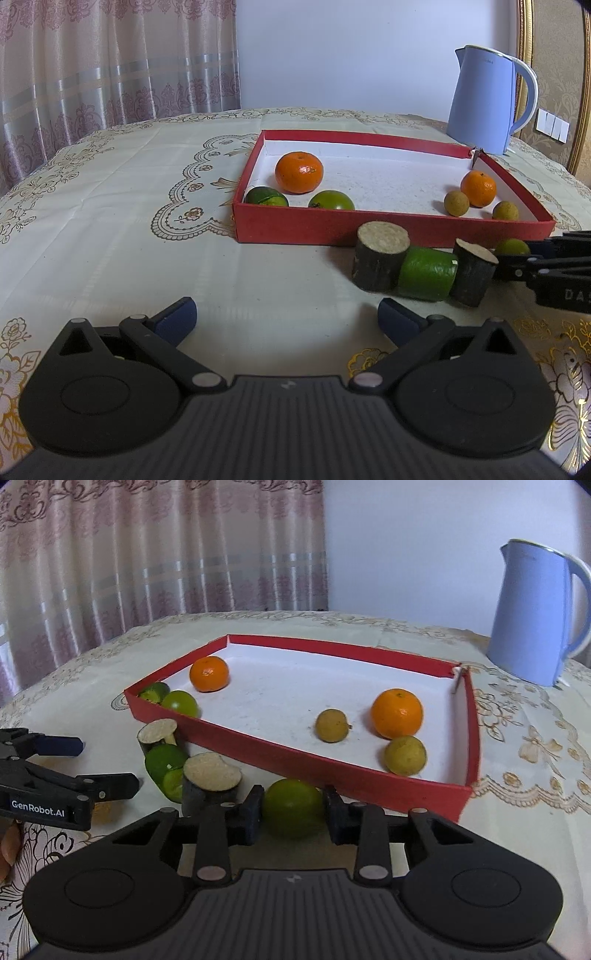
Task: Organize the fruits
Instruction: 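Close the right tool on the round green lime and lift it, then carry the green lime into the tray and open the right tool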
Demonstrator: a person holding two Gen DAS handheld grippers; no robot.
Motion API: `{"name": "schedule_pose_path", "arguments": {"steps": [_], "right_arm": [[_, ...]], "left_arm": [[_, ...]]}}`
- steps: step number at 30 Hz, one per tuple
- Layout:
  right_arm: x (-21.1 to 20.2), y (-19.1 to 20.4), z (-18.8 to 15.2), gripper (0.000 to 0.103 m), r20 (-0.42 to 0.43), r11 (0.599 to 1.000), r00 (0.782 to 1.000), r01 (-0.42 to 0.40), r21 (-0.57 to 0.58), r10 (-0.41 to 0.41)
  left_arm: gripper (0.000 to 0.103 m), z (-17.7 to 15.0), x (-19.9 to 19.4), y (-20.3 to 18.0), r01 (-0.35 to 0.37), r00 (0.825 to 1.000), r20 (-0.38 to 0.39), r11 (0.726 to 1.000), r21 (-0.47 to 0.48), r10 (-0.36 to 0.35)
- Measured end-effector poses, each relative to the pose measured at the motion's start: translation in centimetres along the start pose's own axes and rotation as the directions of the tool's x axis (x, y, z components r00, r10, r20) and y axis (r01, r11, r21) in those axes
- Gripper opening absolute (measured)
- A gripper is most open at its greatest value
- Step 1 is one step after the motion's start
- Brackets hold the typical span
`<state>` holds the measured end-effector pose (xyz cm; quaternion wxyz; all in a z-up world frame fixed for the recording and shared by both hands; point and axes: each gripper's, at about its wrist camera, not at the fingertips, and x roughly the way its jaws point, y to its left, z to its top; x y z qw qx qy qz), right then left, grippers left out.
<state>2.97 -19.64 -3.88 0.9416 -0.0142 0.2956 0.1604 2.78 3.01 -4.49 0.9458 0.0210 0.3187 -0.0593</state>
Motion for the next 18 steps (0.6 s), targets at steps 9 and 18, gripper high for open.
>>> {"name": "schedule_pose_path", "arguments": {"steps": [9,18], "right_arm": [[-2.9,-0.3,1.9,0.033,0.124,0.994,0.987,0.102,0.042,-0.107],[1.4,-1.9,3.7,0.033,0.047,0.984,0.983,0.174,0.044,-0.176]], "left_arm": [[0.103,0.0,0.0,0.0,0.0,1.0,0.0,1.0,0.0,0.0],[0.103,0.0,0.0,0.0,0.0,1.0,0.001,1.0,0.0,0.0]]}}
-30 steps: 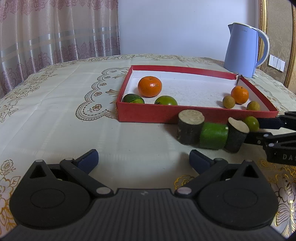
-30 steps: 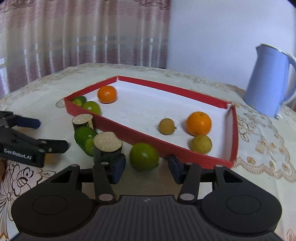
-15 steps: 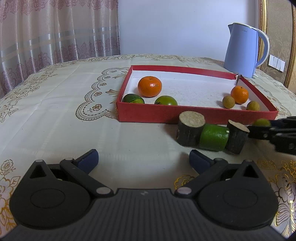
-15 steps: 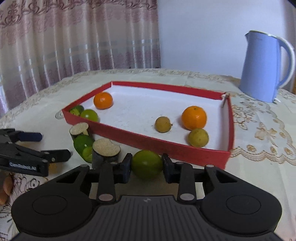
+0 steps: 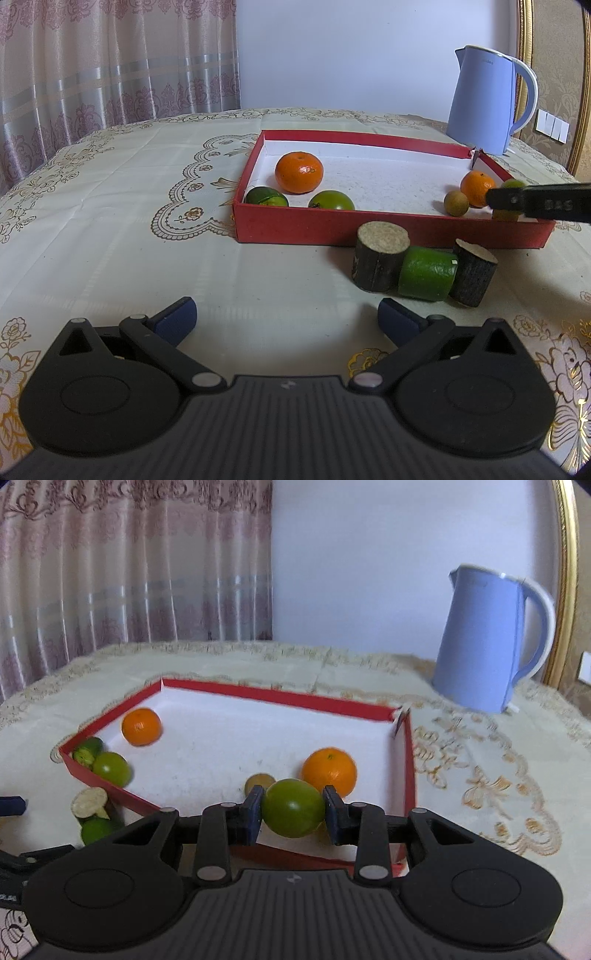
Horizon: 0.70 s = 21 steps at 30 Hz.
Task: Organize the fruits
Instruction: 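Carry the green lime into the tray and open the right tool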
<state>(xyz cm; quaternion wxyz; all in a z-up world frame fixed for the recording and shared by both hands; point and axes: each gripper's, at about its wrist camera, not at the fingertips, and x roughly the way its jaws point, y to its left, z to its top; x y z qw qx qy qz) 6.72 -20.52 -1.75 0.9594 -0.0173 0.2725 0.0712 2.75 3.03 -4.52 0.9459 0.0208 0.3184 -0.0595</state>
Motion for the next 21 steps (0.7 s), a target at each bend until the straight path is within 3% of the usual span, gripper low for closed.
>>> {"name": "schedule_pose_path", "arguments": {"steps": [8,21], "right_arm": [[2.0,1.2,0.4,0.033,-0.055,0.998,0.998,-0.002,-0.068,-0.001],[3.8,1.5,0.7,0.033,-0.089,0.998,0.996,0.016,-0.06,-0.021]], "left_arm": [[0.103,0.0,0.0,0.0,0.0,1.0,0.0,1.0,0.0,0.0],[0.103,0.0,0.0,0.0,0.0,1.0,0.0,1.0,0.0,0.0]]}}
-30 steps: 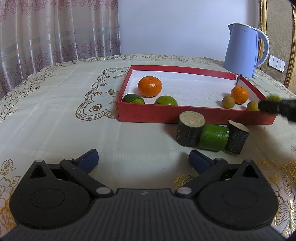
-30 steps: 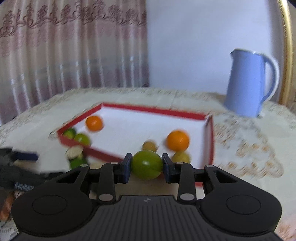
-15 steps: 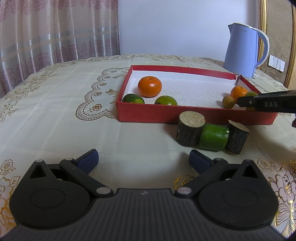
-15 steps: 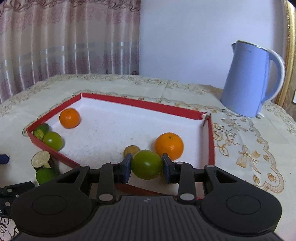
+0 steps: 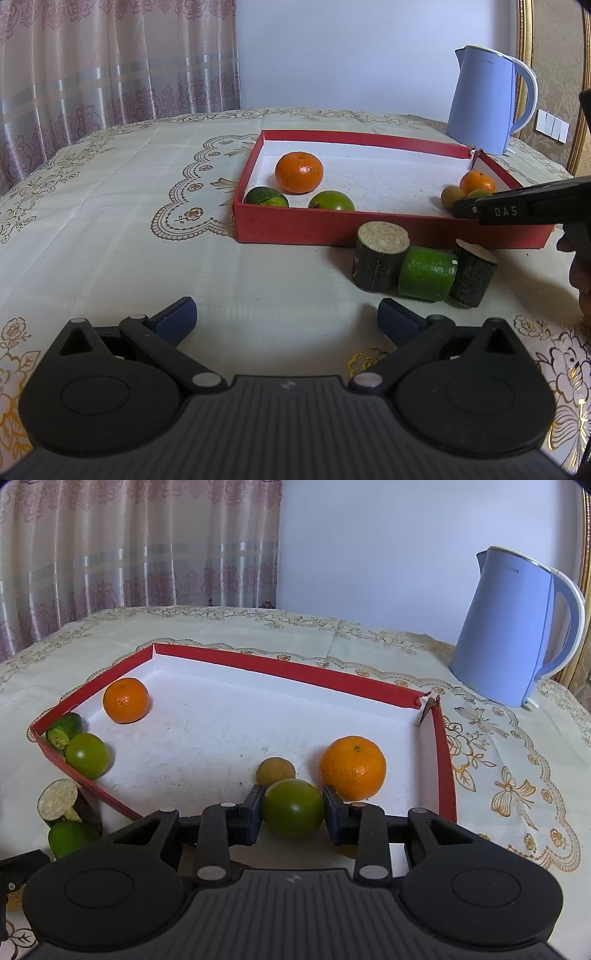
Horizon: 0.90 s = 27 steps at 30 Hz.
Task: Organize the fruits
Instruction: 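Carry the green lime into the tray and open the right tool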
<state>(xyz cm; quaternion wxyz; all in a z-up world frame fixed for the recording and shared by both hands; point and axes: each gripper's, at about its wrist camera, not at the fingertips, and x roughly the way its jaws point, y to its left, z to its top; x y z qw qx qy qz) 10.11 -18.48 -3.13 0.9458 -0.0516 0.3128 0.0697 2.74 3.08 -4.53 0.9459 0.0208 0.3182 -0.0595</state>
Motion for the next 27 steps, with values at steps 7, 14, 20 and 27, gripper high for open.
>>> {"name": "schedule_pose_path", "arguments": {"steps": [7,14,20,27], "right_arm": [[-0.9,0.1,0.1,0.037,0.003,1.0,1.0,0.003,-0.009,-0.003],[-3.1,0.4,-0.5,0.044,0.037,1.0,0.999,-0.006,-0.021,0.007],[-6.3,0.3,-1.9,0.046,0.095,1.0,0.995,-0.008,-0.008,0.009],[-10.4,0.2,-6.2,0.064,0.128,0.999,0.992,-0.013,-0.047,0.019]], "left_arm": [[0.103,0.0,0.0,0.0,0.0,1.0,0.0,1.0,0.0,0.0],[0.103,0.0,0.0,0.0,0.0,1.0,0.0,1.0,0.0,0.0],[0.103,0.0,0.0,-0.1,0.0,1.0,0.0,1.0,0.0,0.0],[0.103,0.0,0.0,0.0,0.0,1.0,0.0,1.0,0.0,0.0]]}}
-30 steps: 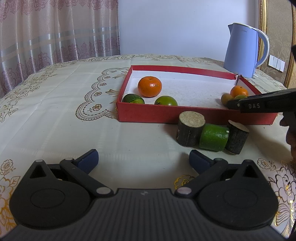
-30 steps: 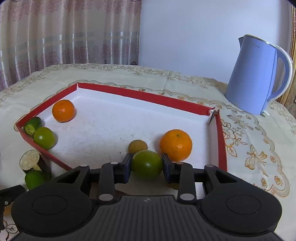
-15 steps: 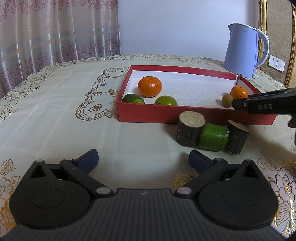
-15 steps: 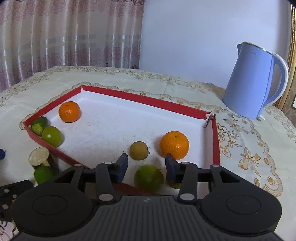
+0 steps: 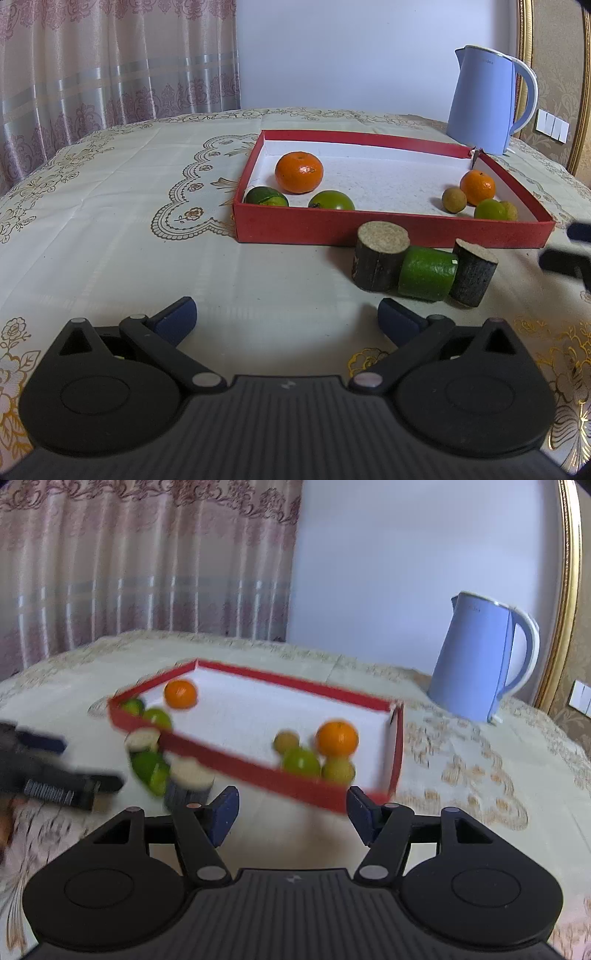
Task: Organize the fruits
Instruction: 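Carry the green lime into the tray and open the right tool, then close the left tool on the dark wooden log block beside the tray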
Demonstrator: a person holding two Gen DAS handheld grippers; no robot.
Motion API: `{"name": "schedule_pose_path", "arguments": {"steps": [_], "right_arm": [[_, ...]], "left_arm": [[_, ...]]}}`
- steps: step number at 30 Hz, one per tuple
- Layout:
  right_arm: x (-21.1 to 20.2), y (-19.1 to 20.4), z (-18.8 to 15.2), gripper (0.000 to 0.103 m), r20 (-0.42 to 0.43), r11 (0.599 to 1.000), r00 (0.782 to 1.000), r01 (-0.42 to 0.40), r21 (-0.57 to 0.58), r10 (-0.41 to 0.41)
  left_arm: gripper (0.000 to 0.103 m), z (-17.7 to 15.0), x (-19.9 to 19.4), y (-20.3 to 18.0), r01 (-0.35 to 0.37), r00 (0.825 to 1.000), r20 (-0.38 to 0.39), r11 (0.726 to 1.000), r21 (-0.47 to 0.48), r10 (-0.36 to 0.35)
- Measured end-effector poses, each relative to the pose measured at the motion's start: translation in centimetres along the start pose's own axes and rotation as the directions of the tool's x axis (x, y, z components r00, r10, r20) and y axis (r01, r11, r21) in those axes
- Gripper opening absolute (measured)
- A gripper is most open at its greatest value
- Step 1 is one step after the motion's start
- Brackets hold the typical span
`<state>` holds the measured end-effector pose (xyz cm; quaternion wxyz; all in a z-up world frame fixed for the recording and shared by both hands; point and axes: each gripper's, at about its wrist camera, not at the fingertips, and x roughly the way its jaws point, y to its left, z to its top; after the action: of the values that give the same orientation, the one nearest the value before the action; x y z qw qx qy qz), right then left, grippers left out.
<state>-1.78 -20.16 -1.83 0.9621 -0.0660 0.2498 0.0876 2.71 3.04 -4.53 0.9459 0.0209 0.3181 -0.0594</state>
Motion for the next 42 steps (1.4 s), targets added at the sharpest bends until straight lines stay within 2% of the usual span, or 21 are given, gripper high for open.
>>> {"name": "schedule_pose_path", "arguments": {"steps": [11,14,15,20,24,29,33,36,38,42], "right_arm": [[1.4,-1.9,-2.0,0.064,-0.079,0.996,0.997,-0.008,0.093,0.015],[1.7,-2.4,-2.3,0.069,-0.09,0.992,0.996,-0.015,0.125,0.026],[1.8,-2.6,-2.4,0.074,-0.094,0.99,0.995,-0.017,0.138,0.03],[1.9,-2.6,-2.5,0.078,-0.104,0.989,0.994,-0.023,0.144,0.039],[2.0,-2.6,-2.5,0.082,-0.107,0.99,0.993,-0.029,0.139,0.044],[2.0,-2.5,-2.5,0.083,-0.11,0.99,0.993,-0.029,0.135,0.044],[2.1,-2.4,-2.5,0.084,-0.111,0.991,0.993,-0.028,0.132,0.043],[2.1,-2.4,-2.5,0.085,-0.112,0.991,0.993,-0.027,0.131,0.042],[2.1,-2.4,-2.5,0.085,-0.113,0.991,0.993,-0.026,0.13,0.04],[2.1,-2.5,-2.5,0.086,-0.115,0.991,0.993,-0.024,0.129,0.039]], "left_arm": [[0.103,0.1,0.1,-0.1,-0.009,1.0,-0.003,1.0,0.003,0.009],[0.103,0.3,0.2,-0.2,-0.021,1.0,-0.009,1.0,0.002,0.021],[0.103,0.5,0.3,-0.3,-0.024,1.0,-0.013,1.0,0.001,0.024],[0.103,1.6,0.8,-1.1,-0.013,1.0,-0.011,1.0,0.004,0.013],[0.103,2.6,1.1,-1.9,0.003,1.0,0.024,0.999,0.043,-0.004],[0.101,3.0,2.0,-2.7,-0.016,0.999,0.035,0.997,0.078,0.013],[0.085,2.9,2.5,-2.5,0.039,0.999,0.008,0.997,0.073,-0.039],[0.068,2.6,2.4,-2.8,0.058,0.998,0.007,0.995,0.085,-0.059],[0.051,2.3,2.1,-3.0,0.08,0.996,0.018,0.992,0.1,-0.083],[0.031,2.0,1.7,-3.6,0.108,0.993,0.035,0.985,0.136,-0.114]]}}
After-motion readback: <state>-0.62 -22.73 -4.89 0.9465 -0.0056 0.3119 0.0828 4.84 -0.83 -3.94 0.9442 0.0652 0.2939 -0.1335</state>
